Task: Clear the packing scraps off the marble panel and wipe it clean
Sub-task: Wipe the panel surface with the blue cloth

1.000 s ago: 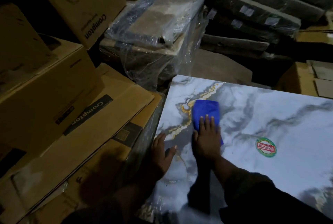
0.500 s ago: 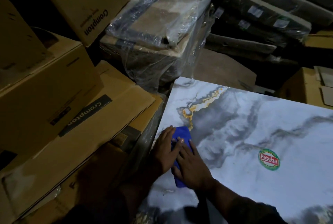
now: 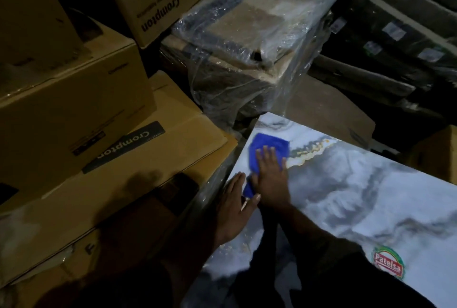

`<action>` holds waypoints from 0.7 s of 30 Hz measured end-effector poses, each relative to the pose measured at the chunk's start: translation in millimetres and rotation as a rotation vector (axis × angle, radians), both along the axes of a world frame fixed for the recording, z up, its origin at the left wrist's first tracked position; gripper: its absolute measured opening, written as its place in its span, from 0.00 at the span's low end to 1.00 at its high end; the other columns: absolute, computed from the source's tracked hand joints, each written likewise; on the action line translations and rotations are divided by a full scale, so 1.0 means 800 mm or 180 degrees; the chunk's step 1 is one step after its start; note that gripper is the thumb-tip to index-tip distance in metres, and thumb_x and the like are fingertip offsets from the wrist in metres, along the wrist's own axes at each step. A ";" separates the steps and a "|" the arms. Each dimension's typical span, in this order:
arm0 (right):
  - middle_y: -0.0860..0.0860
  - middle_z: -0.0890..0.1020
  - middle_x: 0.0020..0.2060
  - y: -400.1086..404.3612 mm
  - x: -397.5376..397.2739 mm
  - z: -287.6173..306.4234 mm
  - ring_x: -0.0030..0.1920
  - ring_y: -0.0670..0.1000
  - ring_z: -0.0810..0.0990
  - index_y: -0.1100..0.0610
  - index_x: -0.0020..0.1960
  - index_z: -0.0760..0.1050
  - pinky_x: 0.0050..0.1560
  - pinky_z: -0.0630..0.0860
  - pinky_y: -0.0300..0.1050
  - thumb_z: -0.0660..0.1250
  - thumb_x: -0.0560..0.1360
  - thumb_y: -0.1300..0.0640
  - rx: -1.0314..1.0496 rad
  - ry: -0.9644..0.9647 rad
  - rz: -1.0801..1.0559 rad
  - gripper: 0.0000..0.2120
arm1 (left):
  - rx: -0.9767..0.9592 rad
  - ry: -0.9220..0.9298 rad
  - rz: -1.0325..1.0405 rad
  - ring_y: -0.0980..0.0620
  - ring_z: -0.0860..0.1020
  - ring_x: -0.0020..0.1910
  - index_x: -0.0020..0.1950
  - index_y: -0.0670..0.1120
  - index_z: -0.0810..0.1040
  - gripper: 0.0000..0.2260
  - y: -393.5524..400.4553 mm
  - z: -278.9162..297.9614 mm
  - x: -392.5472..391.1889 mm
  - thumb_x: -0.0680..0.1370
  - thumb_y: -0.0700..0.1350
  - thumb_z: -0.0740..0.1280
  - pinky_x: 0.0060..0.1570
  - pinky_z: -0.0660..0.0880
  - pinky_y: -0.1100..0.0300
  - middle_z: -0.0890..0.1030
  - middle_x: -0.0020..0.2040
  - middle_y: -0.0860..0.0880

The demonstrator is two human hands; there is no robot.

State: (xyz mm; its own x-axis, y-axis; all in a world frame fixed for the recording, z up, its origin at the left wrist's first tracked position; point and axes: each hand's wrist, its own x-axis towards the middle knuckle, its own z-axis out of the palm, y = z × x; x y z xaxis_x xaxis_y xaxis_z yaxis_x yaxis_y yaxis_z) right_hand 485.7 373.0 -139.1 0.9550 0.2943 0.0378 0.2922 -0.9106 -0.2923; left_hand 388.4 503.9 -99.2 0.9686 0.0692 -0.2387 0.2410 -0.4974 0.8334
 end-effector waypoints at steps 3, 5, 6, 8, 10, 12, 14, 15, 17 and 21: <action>0.52 0.57 0.81 -0.015 -0.049 0.003 0.82 0.54 0.49 0.54 0.81 0.60 0.79 0.48 0.64 0.58 0.80 0.51 0.0271 0.0002 0.0967 0.30 | 0.0078 -0.0036 0.0090 0.57 0.58 0.79 0.82 0.46 0.58 0.40 0.001 0.000 -0.001 0.78 0.68 0.59 0.72 0.54 0.74 0.59 0.82 0.48; 0.51 0.59 0.81 -0.053 -0.063 -0.001 0.82 0.54 0.52 0.55 0.80 0.61 0.80 0.48 0.60 0.58 0.80 0.51 0.0287 -0.0104 0.1301 0.29 | 0.0050 -0.0074 0.0026 0.61 0.59 0.75 0.82 0.45 0.59 0.31 0.004 -0.001 -0.004 0.83 0.55 0.65 0.61 0.50 0.85 0.60 0.82 0.48; 0.51 0.59 0.81 -0.075 -0.058 -0.002 0.82 0.54 0.53 0.55 0.80 0.62 0.80 0.50 0.61 0.58 0.78 0.52 0.0311 -0.0121 0.1250 0.30 | 0.0076 -0.0079 -0.0024 0.61 0.58 0.75 0.82 0.46 0.58 0.30 0.006 -0.003 -0.006 0.83 0.53 0.64 0.60 0.48 0.86 0.59 0.82 0.50; 0.53 0.60 0.81 -0.109 -0.030 -0.003 0.82 0.55 0.54 0.55 0.80 0.62 0.78 0.54 0.65 0.57 0.75 0.50 0.0251 -0.0011 0.0534 0.33 | 0.0122 -0.0118 -0.0080 0.60 0.56 0.78 0.83 0.49 0.57 0.30 0.007 -0.006 -0.010 0.83 0.56 0.62 0.63 0.44 0.83 0.58 0.82 0.53; 0.56 0.61 0.80 -0.114 0.019 -0.003 0.81 0.58 0.57 0.58 0.80 0.63 0.77 0.56 0.68 0.53 0.74 0.46 0.0013 0.0073 -0.0456 0.35 | 0.0171 -0.0152 -0.0095 0.58 0.55 0.80 0.83 0.50 0.58 0.30 0.009 -0.007 -0.009 0.83 0.59 0.61 0.68 0.44 0.78 0.58 0.82 0.55; 0.59 0.61 0.80 -0.089 0.067 0.004 0.80 0.60 0.56 0.60 0.80 0.61 0.78 0.53 0.67 0.51 0.75 0.44 -0.0121 0.0121 -0.1056 0.36 | 0.0221 -0.0148 -0.0067 0.58 0.56 0.80 0.82 0.51 0.59 0.35 0.010 -0.007 -0.005 0.80 0.67 0.58 0.72 0.49 0.71 0.61 0.81 0.55; 0.58 0.56 0.81 -0.045 0.095 0.010 0.82 0.58 0.51 0.59 0.82 0.56 0.79 0.47 0.65 0.52 0.79 0.45 -0.0228 0.0226 -0.1071 0.35 | 0.0264 -0.0136 -0.0073 0.57 0.57 0.79 0.82 0.52 0.60 0.43 0.010 -0.010 -0.001 0.74 0.76 0.50 0.75 0.52 0.65 0.62 0.81 0.56; 0.57 0.53 0.82 -0.024 0.098 0.011 0.82 0.57 0.48 0.57 0.82 0.53 0.80 0.44 0.63 0.53 0.80 0.46 -0.0230 0.0215 -0.0835 0.34 | 0.0292 -0.0161 -0.0063 0.57 0.58 0.80 0.82 0.53 0.60 0.46 0.010 -0.013 0.001 0.72 0.79 0.46 0.76 0.52 0.63 0.61 0.81 0.56; 0.53 0.52 0.82 0.006 0.077 0.011 0.82 0.53 0.46 0.54 0.83 0.52 0.81 0.42 0.60 0.51 0.79 0.45 -0.0119 0.0241 -0.0110 0.34 | 0.0320 -0.0237 0.0005 0.57 0.58 0.80 0.82 0.53 0.60 0.47 0.009 -0.019 0.004 0.72 0.80 0.43 0.78 0.54 0.58 0.62 0.81 0.56; 0.49 0.58 0.81 -0.025 -0.009 0.012 0.82 0.51 0.49 0.53 0.81 0.60 0.81 0.48 0.59 0.58 0.76 0.51 0.0289 0.0239 0.1167 0.33 | 0.0296 -0.0264 0.0122 0.55 0.62 0.79 0.80 0.51 0.63 0.44 0.009 -0.022 0.005 0.75 0.78 0.45 0.77 0.60 0.53 0.64 0.80 0.54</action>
State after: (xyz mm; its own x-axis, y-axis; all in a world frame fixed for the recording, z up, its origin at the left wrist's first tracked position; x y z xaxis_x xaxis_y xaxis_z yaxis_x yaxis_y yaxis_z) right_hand 478.6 352.9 -129.4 0.7880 0.6155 0.0135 0.5684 -0.7190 -0.3999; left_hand 392.3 511.1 -116.8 0.9810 0.1249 -0.1486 0.1934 -0.5653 0.8019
